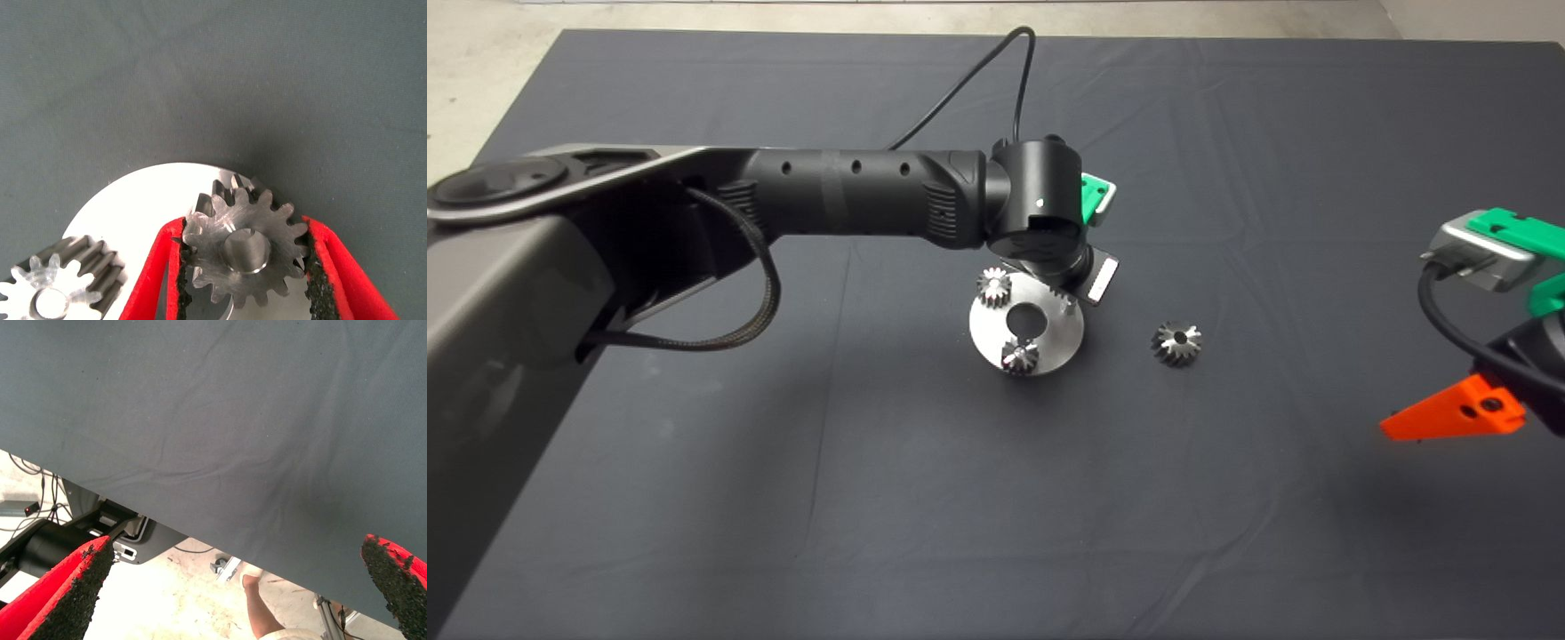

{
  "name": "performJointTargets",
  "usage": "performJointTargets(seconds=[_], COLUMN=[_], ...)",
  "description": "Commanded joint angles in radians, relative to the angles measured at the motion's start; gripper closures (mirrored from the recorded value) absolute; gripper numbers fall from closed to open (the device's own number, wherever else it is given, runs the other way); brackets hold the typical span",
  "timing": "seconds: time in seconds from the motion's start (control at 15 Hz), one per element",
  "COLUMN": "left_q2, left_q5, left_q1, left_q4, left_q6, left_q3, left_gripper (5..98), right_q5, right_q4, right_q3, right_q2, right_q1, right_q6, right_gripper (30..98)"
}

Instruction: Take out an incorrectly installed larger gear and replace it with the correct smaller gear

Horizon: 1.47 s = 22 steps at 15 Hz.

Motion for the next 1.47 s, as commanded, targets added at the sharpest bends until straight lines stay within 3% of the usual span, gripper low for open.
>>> performJointTargets(seconds=[0.0, 0.13, 0.93, 1.0, 1.27, 1.4], left_q2=[0.005, 0.005, 0.005, 0.005, 0.005, 0.005], left_q5=[-0.003, -0.007, -0.011, -0.019, -0.083, -0.085], left_q1=[-0.014, -0.014, -0.022, -0.025, -0.027, -0.027], left_q4=[-0.014, -0.039, -0.081, -0.084, -0.082, -0.082], left_q6=[0.011, 0.022, 0.014, 0.011, -0.003, -0.003], left_q3=[0.005, 0.007, 0.016, 0.016, 0.003, 0.0], left_gripper=[70.7, 71.0, 71.0, 71.0, 71.0, 71.0], right_q5=[0.004, 0.003, 0.005, 0.005, 0.003, 0.003], right_q4=[0.029, 0.029, 0.029, 0.029, 0.03, 0.03], right_q3=[0.0, 0.0, 0.002, 0.002, 0.002, 0.002], right_q2=[0.004, 0.004, 0.001, 0.001, -0.001, -0.002], right_q1=[0.018, 0.018, 0.018, 0.018, 0.018, 0.018], right_q6=[0.001, 0.001, 0.001, 0.004, 0.004, 0.004], right_gripper=[30.8, 30.8, 30.8, 30.8, 30.8, 30.8])
